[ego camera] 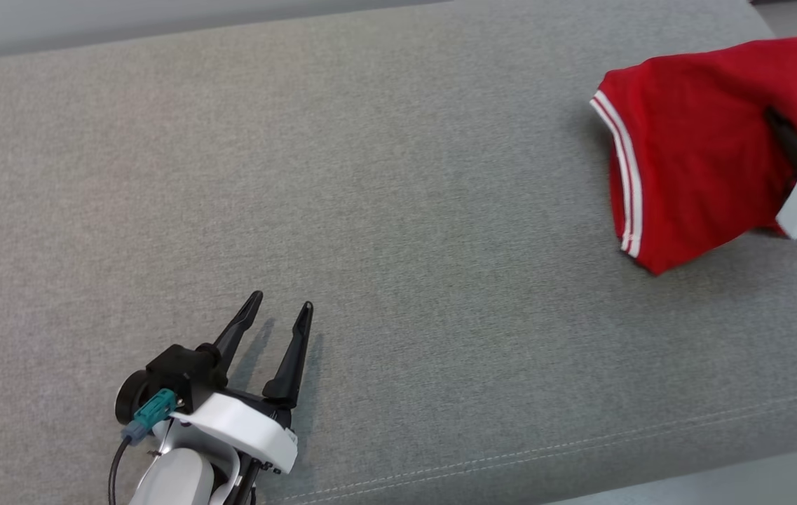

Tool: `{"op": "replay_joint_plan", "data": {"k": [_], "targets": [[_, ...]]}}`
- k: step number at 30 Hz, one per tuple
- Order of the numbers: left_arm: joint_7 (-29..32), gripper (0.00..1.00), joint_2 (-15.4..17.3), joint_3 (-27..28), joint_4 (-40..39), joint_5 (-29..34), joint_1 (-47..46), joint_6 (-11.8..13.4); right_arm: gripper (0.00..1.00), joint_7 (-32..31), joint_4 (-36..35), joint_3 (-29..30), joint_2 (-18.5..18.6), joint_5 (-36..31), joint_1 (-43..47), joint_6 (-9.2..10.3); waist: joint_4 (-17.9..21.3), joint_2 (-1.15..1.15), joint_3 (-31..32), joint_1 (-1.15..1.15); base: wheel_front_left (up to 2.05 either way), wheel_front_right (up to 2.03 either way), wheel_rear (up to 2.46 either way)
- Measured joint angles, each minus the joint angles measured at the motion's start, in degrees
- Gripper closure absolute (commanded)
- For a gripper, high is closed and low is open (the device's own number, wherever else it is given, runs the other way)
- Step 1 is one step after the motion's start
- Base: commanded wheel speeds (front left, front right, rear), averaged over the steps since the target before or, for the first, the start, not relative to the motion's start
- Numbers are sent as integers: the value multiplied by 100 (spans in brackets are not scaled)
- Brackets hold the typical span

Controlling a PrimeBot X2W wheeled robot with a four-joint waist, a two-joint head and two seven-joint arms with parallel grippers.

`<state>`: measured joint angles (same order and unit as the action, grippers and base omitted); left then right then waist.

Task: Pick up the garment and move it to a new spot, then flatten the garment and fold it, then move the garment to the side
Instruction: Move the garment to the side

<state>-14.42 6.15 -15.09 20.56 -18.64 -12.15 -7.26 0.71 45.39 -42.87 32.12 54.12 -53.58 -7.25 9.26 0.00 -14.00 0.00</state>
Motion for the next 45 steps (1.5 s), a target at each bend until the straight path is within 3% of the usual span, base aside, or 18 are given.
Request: {"op": "replay_joint_plan", "data": {"k": [8, 9, 10, 16, 25, 30, 35, 45], "targets": [[0, 0, -20, -178, 12, 0, -159, 0, 100, -268, 978, 26, 108, -378, -654, -1, -335, 0, -300, 0, 0, 0, 0], [0, 0, -22, -191, 19, 0, -164, 0, 69, -240, 1143, 46, 107, -470, -734, -1, -369, 0, -339, 0, 0, 0, 0], [0, 0, -23, -225, 38, -1, -201, 0, 0, -97, 1524, 126, 111, -664, -926, -2, -429, 0, -416, 0, 0, 0, 0], [0, 0, -27, -241, 19, -1, -367, 0, 0, 832, 2722, 414, 143, -1371, -1570, -2, -583, 0, -573, 0, 0, 0, 0], [-1, 0, -104, -101, -109, 96, -362, 0, 0, 1348, 2884, 1014, -78, -1638, -1562, -2, -618, 0, -357, 0, 0, 0, 0], [-1, 0, -127, 0, -172, 169, -342, 0, 0, 1355, 1935, 1719, -75, -2008, -1095, -2, -558, 0, -134, 0, 0, 0, 0], [-4, 0, -154, 85, -223, 252, -235, 0, 0, 1369, 994, 2805, -163, -2624, -90, -2, -501, 0, 127, 0, 0, 0, 0], [-8, 0, -175, 331, -231, 316, 255, 0, 0, 1369, -445, 4355, -1103, -3634, 2091, -2, -413, 0, 819, 0, 0, 0, 0]]}}
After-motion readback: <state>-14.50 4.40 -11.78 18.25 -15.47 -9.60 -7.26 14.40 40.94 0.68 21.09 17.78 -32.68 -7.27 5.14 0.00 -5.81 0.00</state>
